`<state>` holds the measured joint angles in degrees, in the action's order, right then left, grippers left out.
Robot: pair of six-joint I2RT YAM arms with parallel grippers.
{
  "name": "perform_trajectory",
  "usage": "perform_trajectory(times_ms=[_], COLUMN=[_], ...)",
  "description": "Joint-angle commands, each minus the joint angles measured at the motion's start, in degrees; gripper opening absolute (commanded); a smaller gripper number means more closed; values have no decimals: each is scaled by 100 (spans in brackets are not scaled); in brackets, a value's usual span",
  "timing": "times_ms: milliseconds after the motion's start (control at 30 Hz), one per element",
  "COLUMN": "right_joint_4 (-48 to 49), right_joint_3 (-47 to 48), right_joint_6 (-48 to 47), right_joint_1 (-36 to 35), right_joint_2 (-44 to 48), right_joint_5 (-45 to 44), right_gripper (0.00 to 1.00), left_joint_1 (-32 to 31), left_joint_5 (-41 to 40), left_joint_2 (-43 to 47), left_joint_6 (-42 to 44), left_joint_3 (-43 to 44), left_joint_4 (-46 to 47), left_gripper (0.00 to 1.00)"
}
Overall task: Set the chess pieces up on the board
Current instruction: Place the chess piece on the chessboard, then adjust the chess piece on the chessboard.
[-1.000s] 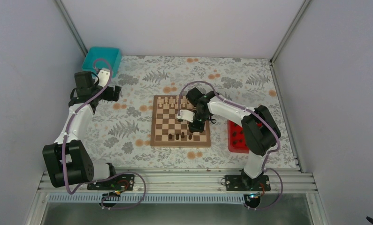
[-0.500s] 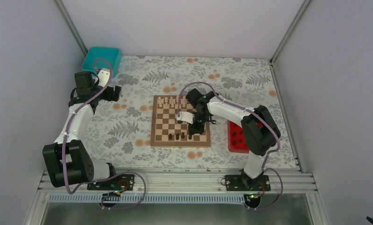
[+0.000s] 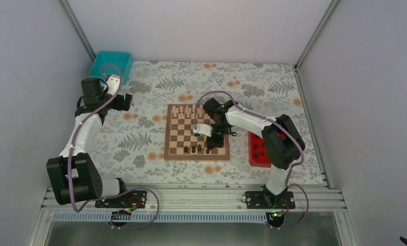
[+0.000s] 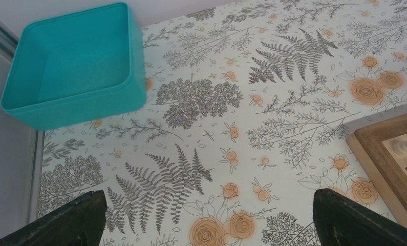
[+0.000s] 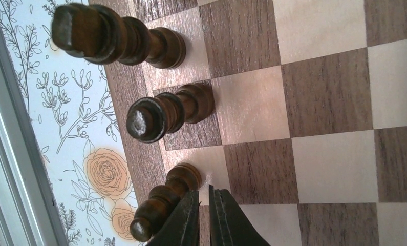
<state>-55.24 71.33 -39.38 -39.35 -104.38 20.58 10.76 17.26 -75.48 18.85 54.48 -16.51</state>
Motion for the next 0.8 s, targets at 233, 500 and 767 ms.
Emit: perform_trajectory(times_ms=[233, 500, 767], right_joint_4=[517, 457, 240], right_joint_3=[76, 586, 1223], right_joint_6=[134, -18, -191], right_joint_1=[-46, -131, -284], right_joint_2=[101, -344, -795], right_joint_5=[-290, -391, -232], right_gripper=[17, 15, 14], left_joint_1=[28, 32, 39], left_joint_5=[120, 89, 69], left_joint_2=[-58, -30, -39], left_joint_6=[35, 31, 31], left_joint_3=[4, 1, 1], left_joint_4=[-19, -5, 0], left_gripper=[100, 100, 100])
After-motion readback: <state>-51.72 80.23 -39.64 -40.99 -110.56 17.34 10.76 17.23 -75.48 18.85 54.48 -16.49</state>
